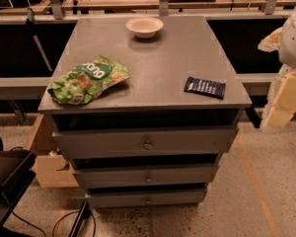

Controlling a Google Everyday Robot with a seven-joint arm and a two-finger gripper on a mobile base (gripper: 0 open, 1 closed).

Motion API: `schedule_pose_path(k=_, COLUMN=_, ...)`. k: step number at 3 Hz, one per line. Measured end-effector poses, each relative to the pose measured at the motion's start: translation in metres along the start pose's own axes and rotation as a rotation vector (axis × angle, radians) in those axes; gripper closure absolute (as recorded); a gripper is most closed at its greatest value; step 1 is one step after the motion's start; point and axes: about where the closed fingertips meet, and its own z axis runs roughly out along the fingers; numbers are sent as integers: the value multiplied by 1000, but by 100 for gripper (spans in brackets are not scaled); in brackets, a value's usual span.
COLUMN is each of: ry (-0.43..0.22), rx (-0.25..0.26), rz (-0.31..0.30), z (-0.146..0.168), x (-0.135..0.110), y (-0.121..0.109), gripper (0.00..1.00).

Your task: Move rxbar blueberry near paper bowl

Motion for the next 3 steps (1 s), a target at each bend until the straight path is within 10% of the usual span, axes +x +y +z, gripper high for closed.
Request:
schedule_pose_path(k=1, ry=-10, rx=9, rz=3, z=-1, x=-1, y=-2, gripper=0)
schedule_pose_path(k=3, ry=-325, rx=74, rz=68, z=31, x=-3, y=-50, gripper=0)
